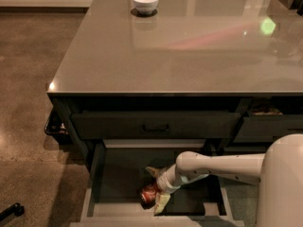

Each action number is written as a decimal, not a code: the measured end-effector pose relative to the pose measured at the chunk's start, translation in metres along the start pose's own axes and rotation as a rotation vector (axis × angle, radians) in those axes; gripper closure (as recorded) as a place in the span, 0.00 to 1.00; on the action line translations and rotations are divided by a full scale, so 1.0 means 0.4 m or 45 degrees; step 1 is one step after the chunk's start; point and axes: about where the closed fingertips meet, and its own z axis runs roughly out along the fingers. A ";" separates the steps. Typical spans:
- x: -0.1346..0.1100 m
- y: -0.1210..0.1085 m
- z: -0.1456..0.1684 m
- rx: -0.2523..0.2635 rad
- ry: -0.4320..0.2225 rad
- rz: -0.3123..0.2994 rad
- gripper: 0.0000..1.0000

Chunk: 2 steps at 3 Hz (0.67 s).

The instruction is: Pick coke can from middle drawer and place on counter

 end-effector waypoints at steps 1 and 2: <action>0.029 0.010 0.007 -0.017 -0.053 0.041 0.19; 0.026 0.010 0.000 -0.019 -0.056 0.044 0.42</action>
Offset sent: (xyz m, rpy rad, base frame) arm -0.0011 -0.0063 -0.0075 0.0299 0.0297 -0.0093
